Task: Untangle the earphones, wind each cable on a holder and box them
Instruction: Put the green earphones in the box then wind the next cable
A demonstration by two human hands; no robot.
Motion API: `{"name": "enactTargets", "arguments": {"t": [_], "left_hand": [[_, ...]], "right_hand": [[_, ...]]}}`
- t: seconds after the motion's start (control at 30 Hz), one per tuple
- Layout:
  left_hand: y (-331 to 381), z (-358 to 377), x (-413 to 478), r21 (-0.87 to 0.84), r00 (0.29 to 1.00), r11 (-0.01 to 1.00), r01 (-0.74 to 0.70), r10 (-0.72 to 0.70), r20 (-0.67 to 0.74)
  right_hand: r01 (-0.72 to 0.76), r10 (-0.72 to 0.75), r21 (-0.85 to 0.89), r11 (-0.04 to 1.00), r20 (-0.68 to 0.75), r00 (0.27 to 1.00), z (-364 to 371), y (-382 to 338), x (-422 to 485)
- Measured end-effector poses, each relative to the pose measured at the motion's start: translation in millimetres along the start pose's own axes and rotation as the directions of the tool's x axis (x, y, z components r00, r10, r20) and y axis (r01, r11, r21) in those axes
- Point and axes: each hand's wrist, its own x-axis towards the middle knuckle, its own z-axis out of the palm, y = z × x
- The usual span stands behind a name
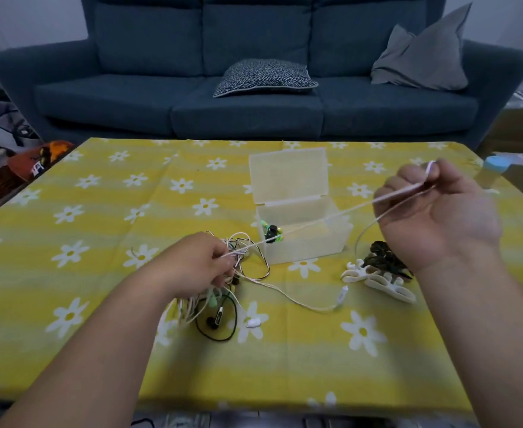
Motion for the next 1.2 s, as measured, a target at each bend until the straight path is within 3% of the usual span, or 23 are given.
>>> {"name": "enactTargets", "arguments": {"t": [0.17, 0.27, 0.3, 0.33, 0.37, 0.43, 0.47, 0.5, 0.53, 0.57, 0.67, 0.7, 0.77, 0.87, 0.97, 1.0, 1.07, 1.13, 1.17, 1.2], "left_hand": [[-10, -4, 2, 0.143, 0.994, 0.983, 0.111, -0.108, -0.032], [-2, -9, -1, 0.167, 0.991, 0.983, 0.071, -0.051, -0.124], [2, -11, -3, 0.122, 0.98, 0.993, 0.001, 0.023, -0.197], [7, -12, -5, 0.039, 0.956, 0.995, -0.093, 0.1, -0.277], [12, -14, -7, -0.057, 0.922, 0.98, -0.19, 0.158, -0.352], [25, -16, -13, -0.202, 0.875, 0.925, -0.323, 0.21, -0.437], [30, -16, -16, -0.231, 0.869, 0.907, -0.352, 0.225, -0.441], [35, -15, -18, -0.243, 0.872, 0.897, -0.368, 0.243, -0.425], [38, -12, -19, -0.256, 0.881, 0.89, -0.377, 0.26, -0.395], [40, -9, -19, -0.278, 0.892, 0.88, -0.384, 0.275, -0.36], [46, -1, -16, -0.324, 0.895, 0.845, -0.425, 0.339, -0.29], [48, 1, -16, -0.335, 0.89, 0.833, -0.441, 0.357, -0.284], [51, 3, -15, -0.357, 0.88, 0.811, -0.463, 0.373, -0.292], [48, 2, -14, -0.389, 0.903, 0.822, -0.417, 0.325, -0.282], [35, 0, -12, -0.326, 0.953, 0.899, -0.292, 0.243, -0.182], [31, 0, -11, -0.267, 0.966, 0.932, -0.245, 0.213, -0.145], [24, 1, -8, -0.175, 0.984, 0.968, -0.178, 0.17, -0.059], [19, 5, -6, -0.11, 0.988, 0.985, -0.135, 0.142, 0.058], [16, 9, -4, -0.041, 0.986, 0.992, -0.122, 0.126, 0.111], [13, 13, -2, 0.043, 0.984, 0.992, -0.115, 0.108, 0.142]], "right_hand": [[0.046, -0.091, -0.269, 0.962, -0.157, 0.983, -11, -9, 4], [0.057, -0.253, -0.551, 0.833, -0.288, 0.924, -14, -9, 10], [0.018, -0.334, -0.731, 0.682, -0.29, 0.897, -14, -8, 12], [-0.048, -0.377, -0.904, 0.425, -0.225, 0.898, -16, -6, 16], [-0.119, -0.33, -0.985, 0.122, -0.153, 0.931, -16, -3, 14], [-0.185, -0.159, -0.907, -0.377, -0.133, 0.978, -21, 7, 12], [-0.162, -0.093, -0.82, -0.55, -0.133, 0.987, -23, 13, 11], [-0.132, -0.057, -0.769, -0.625, -0.124, 0.991, -23, 19, 6], [-0.07, -0.021, -0.778, -0.624, -0.073, 0.997, -22, 26, 3], [-0.003, 0.016, -0.839, -0.544, -0.014, 1.0, -18, 31, 0], [0.213, 0.275, -0.976, -0.046, 0.193, 0.942, 0, 45, -15], [0.244, 0.35, -0.969, 0.032, 0.24, 0.906, 4, 50, -19], [0.303, 0.396, -0.95, 0.074, 0.307, 0.866, 4, 59, -21], [0.254, 0.096, -0.953, 0.167, 0.272, 0.957, 5, 58, -14], [0.191, -0.239, -0.828, 0.526, 0.072, 0.968, 6, 40, -1], [0.211, -0.291, -0.777, 0.593, 0.038, 0.956, 7, 32, 1], [0.211, -0.323, -0.762, 0.612, 0.002, 0.946, 3, 20, 2], [0.132, -0.23, -0.833, 0.538, 0.006, 0.973, -1, 13, 2], [0.067, -0.164, -0.9, 0.431, -0.005, 0.986, -2, 10, 1], [0.016, -0.114, -0.967, 0.253, -0.013, 0.993, -3, 8, 1]]}}
